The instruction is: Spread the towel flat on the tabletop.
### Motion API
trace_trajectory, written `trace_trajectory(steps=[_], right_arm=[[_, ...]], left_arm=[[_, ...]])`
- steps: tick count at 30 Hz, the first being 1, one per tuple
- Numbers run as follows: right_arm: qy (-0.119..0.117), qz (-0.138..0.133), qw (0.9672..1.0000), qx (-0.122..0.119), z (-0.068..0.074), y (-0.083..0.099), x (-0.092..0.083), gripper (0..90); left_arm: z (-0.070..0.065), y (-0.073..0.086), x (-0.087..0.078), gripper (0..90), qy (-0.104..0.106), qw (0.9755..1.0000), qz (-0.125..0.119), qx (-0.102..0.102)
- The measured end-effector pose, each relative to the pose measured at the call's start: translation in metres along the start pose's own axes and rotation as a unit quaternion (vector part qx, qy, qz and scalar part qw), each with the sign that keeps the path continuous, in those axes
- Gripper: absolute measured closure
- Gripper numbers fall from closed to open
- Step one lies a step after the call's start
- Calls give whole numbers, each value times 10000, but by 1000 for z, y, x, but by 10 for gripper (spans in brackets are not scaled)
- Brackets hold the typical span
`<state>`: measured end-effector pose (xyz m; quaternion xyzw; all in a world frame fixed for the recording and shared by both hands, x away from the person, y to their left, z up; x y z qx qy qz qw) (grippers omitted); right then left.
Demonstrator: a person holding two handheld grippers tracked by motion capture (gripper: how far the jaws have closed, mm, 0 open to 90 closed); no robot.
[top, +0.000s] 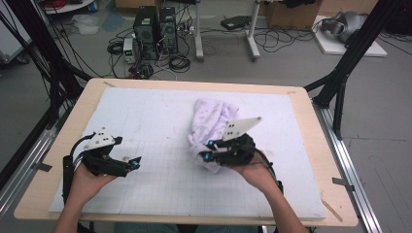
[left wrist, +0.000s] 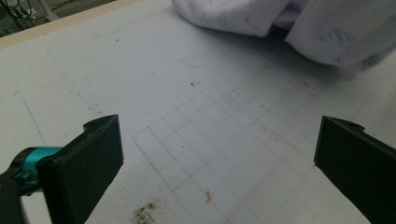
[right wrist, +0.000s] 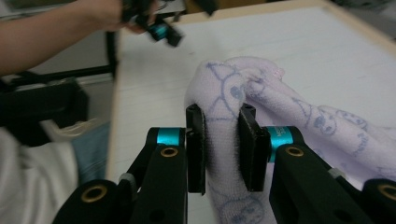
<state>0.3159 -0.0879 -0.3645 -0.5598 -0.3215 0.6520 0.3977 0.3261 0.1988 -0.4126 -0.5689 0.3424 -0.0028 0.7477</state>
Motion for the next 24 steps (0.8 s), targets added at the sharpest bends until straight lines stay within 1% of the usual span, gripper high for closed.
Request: trace_trajectory(steps=[1,2,3,4,5,6,7,8,9,10,11,12,13,14,16,18,19,20,21,22,23,24], right_arm=[[-179,115,9998,46,10,8,11,743],[-179,115,9998,46,10,8,11,743],[-219,180,9996,36,12,12,16,711],[-279,285,9992,45,14,19,20,649],[-328,322,9989,71,15,22,21,595],[-339,251,9990,120,14,25,20,535],[-283,114,9993,207,11,28,11,488],[-283,114,9993,207,11,28,11,488],[-119,-23,9996,270,6,30,1,446],[-119,-23,9996,270,6,30,1,446],[-10,-60,9995,310,1,32,-4,431],[152,-85,9991,396,-5,36,-10,430],[530,70,9973,500,-20,49,-16,428],[530,70,9973,500,-20,49,-16,428],[715,202,9949,682,-30,64,-18,418],[998,535,9898,861,-43,83,-16,409],[1069,601,9886,874,-45,89,-14,417],[1112,656,9870,955,-49,97,-12,422],[1131,684,9863,990,-51,101,-11,431],[1150,774,9849,1034,-53,106,-9,436],[1228,944,9829,991,-56,112,-6,463],[1212,1030,9825,967,-58,117,-4,512]], left_arm=[[-1,0,1,18,22,10000,-12,11],[-3,0,1,18,38,10000,-11,18],[-4,-1,2,18,49,10000,-11,25],[-5,0,2,18,56,10000,5,36],[-6,0,2,18,79,10000,1,49],[-6,0,2,18,94,9999,5,45],[-6,0,3,18,93,9999,3,41],[-6,1,4,18,97,9999,21,45],[-6,1,5,18,111,9999,21,26],[-7,0,6,18,109,9999,21,25],[-8,0,7,18,138,9999,33,14],[-9,0,8,18,142,9999,32,30],[-11,0,9,19,163,9999,37,32],[-13,0,10,19,183,9998,35,46],[-17,0,12,22,230,9997,50,67],[-20,1,14,22,255,9996,93,110],[-21,1,16,22,263,9995,111,117],[-21,2,16,22,271,9995,128,127],[-21,2,17,22,264,9995,121,110],[-22,2,18,22,284,9995,126,105],[-22,2,18,22,285,9994,134,114],[-23,2,18,22,289,9994,138,118]])
Point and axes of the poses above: each handheld gripper's, and its own axes: x roughly forward along the jaws, y roughly out of its underside, z roughly to its left, the point moved 7 cm from there along x, roughly forward along the jaws, and after that the axes turned 14 degrees about -y, right-handed, at the moved point
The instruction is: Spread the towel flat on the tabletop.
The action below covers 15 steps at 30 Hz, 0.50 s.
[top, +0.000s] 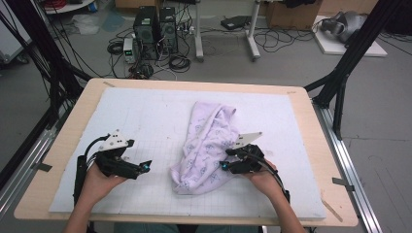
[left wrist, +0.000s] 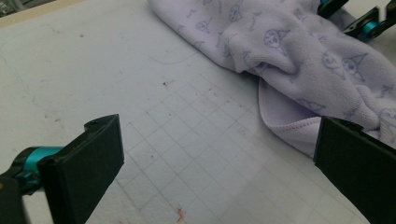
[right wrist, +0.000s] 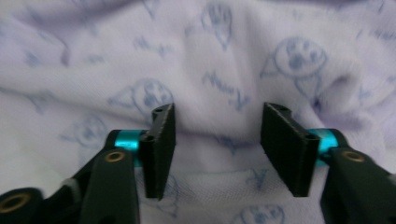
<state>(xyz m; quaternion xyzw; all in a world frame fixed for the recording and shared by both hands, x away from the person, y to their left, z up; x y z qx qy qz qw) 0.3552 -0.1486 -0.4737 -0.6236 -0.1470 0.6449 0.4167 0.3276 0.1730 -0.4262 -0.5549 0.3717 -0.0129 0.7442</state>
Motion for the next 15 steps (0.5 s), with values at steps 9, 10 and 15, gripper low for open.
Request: trace_trajectory(steps=[9,10,15], right_arm=[[-602,65,9980,-157,16,8,3,847],[-639,38,9978,-188,21,6,1,847],[-891,-297,9950,-345,53,8,-15,848]], left_arm=[[-2,2,1,22,19,10000,10,18],[-3,2,1,22,19,10000,0,2],[-2,6,2,22,27,10000,12,-47]])
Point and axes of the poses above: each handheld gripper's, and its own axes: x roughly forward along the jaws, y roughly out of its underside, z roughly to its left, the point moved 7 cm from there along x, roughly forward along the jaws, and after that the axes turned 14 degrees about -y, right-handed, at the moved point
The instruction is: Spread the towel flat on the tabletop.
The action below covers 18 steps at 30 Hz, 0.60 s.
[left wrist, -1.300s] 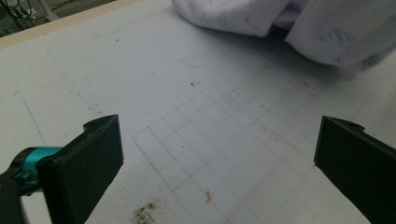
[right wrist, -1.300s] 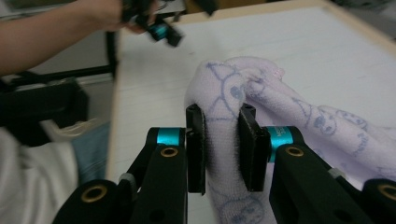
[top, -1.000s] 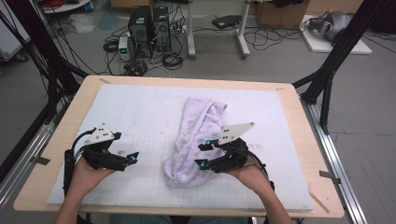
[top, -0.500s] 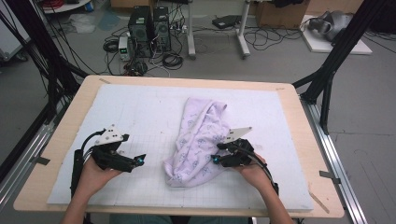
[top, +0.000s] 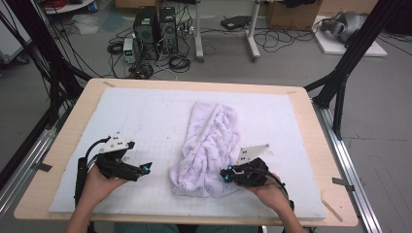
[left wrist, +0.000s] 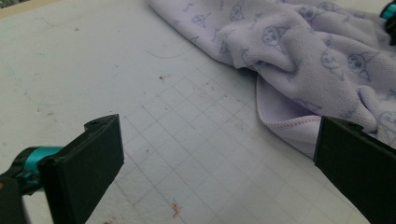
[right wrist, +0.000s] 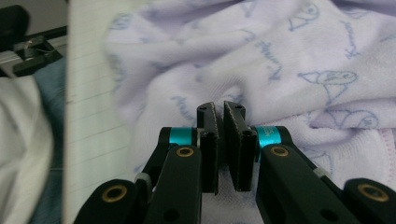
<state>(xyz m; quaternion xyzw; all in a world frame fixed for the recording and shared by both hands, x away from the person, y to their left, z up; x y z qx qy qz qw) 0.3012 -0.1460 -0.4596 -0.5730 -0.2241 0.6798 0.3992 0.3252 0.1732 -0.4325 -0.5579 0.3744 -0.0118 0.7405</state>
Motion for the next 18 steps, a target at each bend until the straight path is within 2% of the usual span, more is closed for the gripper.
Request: trace_trajectory(steps=[2,5,8,9,10,13,14,15,16,18], right_arm=[[-33,-17,10000,16,4,1,-1,848],[-160,-67,9998,42,20,8,-2,849],[-441,-34,9990,33,37,12,-2,849],[-524,74,9986,2,43,13,-3,846],[-508,135,9986,-93,44,12,-5,834],[-316,-75,9995,2,34,4,-16,696],[12,-230,9997,66,17,-2,-24,614],[12,-230,9997,66,17,-2,-24,614],[75,-259,9996,85,11,-4,-26,593],[350,-282,9989,126,-7,-7,-27,550]], left_arm=[[0,1,0,22,7,10000,11,14],[-2,1,0,22,9,10000,5,37],[-2,0,1,22,27,10000,14,31],[-2,0,2,22,45,10000,33,29],[-3,0,3,22,44,10000,34,15],[-8,-2,7,22,101,9999,42,31],[-10,-2,8,22,120,9999,48,44],[-12,-2,9,22,141,9999,54,59],[-14,-3,11,22,177,9998,61,75],[-19,-4,16,35,297,9994,106,102]])
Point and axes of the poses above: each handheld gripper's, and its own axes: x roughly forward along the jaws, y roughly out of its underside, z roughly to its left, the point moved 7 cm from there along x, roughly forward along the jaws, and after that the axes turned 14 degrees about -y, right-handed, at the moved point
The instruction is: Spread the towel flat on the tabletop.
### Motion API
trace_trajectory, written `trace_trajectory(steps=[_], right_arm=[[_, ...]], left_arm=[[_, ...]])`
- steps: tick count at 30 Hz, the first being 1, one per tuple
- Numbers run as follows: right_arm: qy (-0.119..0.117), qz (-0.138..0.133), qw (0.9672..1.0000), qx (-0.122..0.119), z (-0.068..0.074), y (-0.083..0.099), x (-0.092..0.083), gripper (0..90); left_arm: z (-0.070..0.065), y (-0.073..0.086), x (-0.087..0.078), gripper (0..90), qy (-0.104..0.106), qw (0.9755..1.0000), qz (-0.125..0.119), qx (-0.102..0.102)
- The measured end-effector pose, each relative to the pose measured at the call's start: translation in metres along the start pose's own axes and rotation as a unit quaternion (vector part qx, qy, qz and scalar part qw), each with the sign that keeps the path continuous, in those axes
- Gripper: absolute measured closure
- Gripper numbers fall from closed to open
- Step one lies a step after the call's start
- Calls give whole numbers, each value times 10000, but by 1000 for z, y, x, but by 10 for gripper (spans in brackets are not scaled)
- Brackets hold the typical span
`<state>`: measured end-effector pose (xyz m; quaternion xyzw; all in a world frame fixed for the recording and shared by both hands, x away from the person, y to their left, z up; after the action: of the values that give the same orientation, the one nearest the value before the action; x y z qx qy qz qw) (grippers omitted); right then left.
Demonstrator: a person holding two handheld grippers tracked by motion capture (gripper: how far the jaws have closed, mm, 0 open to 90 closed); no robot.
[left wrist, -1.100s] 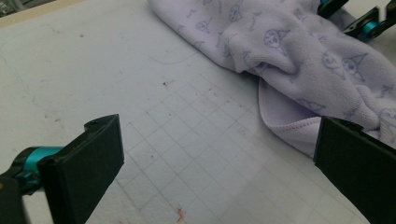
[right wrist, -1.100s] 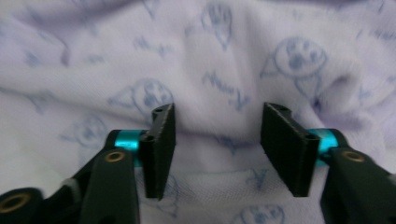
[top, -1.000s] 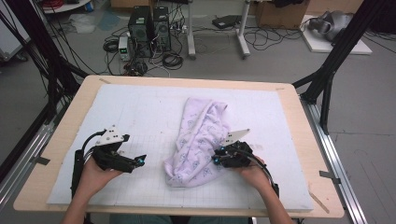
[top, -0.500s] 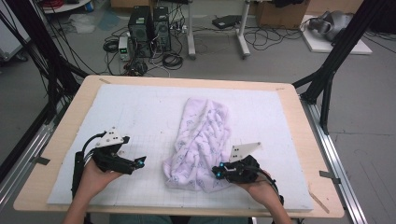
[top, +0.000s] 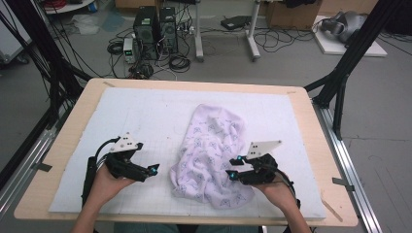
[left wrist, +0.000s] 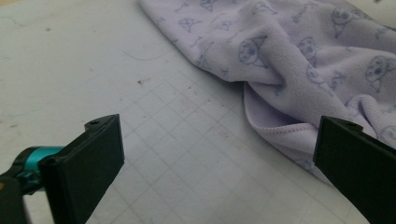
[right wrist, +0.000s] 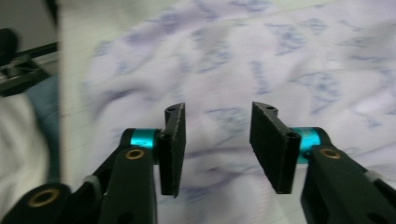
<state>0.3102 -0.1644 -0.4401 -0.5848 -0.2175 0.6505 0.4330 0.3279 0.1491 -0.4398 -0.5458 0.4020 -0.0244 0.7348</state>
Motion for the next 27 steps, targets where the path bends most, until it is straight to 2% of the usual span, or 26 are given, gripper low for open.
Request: trace_trajectory(steps=[3,4,9,10,13,16,18,21,22,27], right_arm=[[208,158,9996,81,-16,1,7,524],[298,246,9991,170,-25,4,14,508],[284,256,9989,280,-36,6,20,484],[307,255,9986,335,-40,8,21,484],[283,263,9985,399,-43,9,23,485],[269,347,9982,420,-46,12,27,490],[274,471,9978,387,-45,14,32,503],[290,580,9975,271,-44,16,37,541],[289,588,9975,254,-45,16,38,566],[143,617,9977,235,-43,17,40,720]], left_arm=[[-7,-1,7,108,177,9998,59,23],[-10,-2,10,122,231,9997,79,71],[-29,-5,24,184,514,9984,89,233],[-34,-6,28,244,608,9976,82,306],[-47,-7,40,279,771,9956,140,508],[-57,-4,49,357,887,9933,272,690],[-64,-2,55,426,955,9915,367,799],[-69,2,61,521,931,9902,524,901],[-72,4,63,569,970,9889,574,968],[-75,5,62,799,1047,9867,536,1121]])
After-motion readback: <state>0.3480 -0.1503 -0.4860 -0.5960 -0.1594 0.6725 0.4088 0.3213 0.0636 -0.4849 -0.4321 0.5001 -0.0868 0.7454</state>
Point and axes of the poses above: each handheld gripper's, and its own axes: x roughly forward along the jaws, y roughly out of its underside, z roughly to its left, the point moved 7 cm from there along x, roughly forward along the jaws, and after that the axes turned 14 degrees about -y, right-handed, at the moved point
